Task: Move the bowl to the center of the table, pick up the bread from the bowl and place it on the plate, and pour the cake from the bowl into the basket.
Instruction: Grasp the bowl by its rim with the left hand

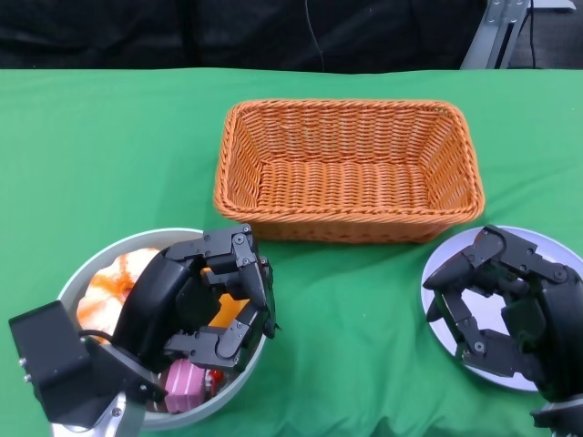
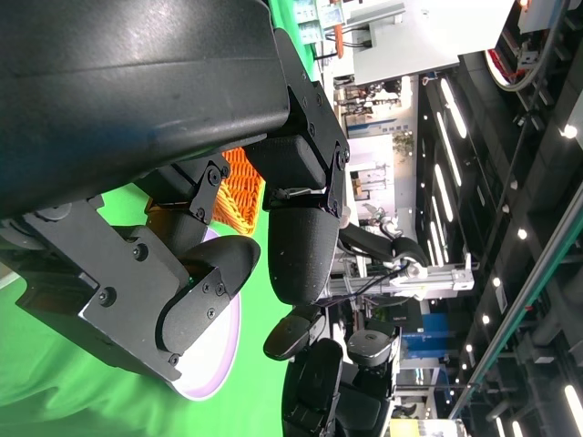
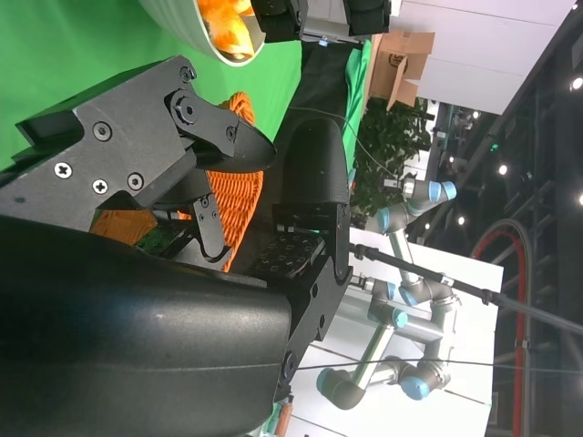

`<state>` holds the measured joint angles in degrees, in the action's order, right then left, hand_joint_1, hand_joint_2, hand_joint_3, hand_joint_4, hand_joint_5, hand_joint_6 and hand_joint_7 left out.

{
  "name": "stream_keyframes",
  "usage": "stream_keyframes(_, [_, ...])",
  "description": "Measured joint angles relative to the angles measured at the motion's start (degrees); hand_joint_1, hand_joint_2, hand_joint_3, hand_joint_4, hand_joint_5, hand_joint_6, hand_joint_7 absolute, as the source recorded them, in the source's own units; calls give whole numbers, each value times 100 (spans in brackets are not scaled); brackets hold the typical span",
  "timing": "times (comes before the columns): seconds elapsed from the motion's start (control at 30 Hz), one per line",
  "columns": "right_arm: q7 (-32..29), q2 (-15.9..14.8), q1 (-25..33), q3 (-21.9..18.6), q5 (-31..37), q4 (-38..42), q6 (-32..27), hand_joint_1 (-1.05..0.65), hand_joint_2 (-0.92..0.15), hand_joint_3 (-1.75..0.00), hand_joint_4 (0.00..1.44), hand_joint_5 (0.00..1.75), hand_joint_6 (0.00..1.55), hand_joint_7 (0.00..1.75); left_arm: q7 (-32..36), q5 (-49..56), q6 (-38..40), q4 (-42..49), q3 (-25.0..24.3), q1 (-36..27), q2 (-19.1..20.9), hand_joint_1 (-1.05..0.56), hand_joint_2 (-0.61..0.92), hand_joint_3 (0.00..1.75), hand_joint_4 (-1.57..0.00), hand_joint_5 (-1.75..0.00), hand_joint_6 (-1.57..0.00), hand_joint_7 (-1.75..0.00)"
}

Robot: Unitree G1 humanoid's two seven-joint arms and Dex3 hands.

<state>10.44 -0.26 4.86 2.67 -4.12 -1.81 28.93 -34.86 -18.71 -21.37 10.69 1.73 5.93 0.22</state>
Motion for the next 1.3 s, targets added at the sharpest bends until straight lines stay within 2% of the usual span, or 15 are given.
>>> stream_keyframes(0.83, [11,5,-5,32,-2,176,143,-9,-64,-88,78,152,73,120,0,2,-71,111,1,6,-10,-3,46,135,-77,-174,-79,-149])
stream_keyframes(0.9, [5,6,-5,33,9,201,175,-9,-64,-88,78,152,73,121,0,3,-88,122,-1,7,-10,-3,47,132,-75,-173,-78,-148])
stream_keyframes(0.93, [2,7,-5,34,13,207,191,-9,-64,-88,78,153,73,121,1,2,-110,124,-16,8,-12,-7,52,124,-72,-170,-77,-144])
stream_keyframes(1.03, [3,7,-7,40,13,214,199,-9,-64,-88,78,153,73,122,121,-7,-189,73,-185,56,-24,-11,58,112,-71,-162,-75,-140])
stream_keyframes(1.13, [-5,7,-12,38,25,242,209,-9,-64,-88,77,152,72,122,555,-11,-341,-80,-568,298,-15,-16,64,99,-72,-149,-76,-126])
stream_keyframes(1.2, [-22,7,-15,33,44,252,222,-9,-64,-88,77,152,72,121,819,-41,-395,-210,-830,486,7,-18,72,81,-73,-136,-83,-100])
stream_keyframes(1.3, [-39,7,-29,28,61,288,265,-9,-65,-87,78,151,73,121,1024,-198,-453,-201,-1145,723,47,-31,85,40,-77,-99,-95,-43])
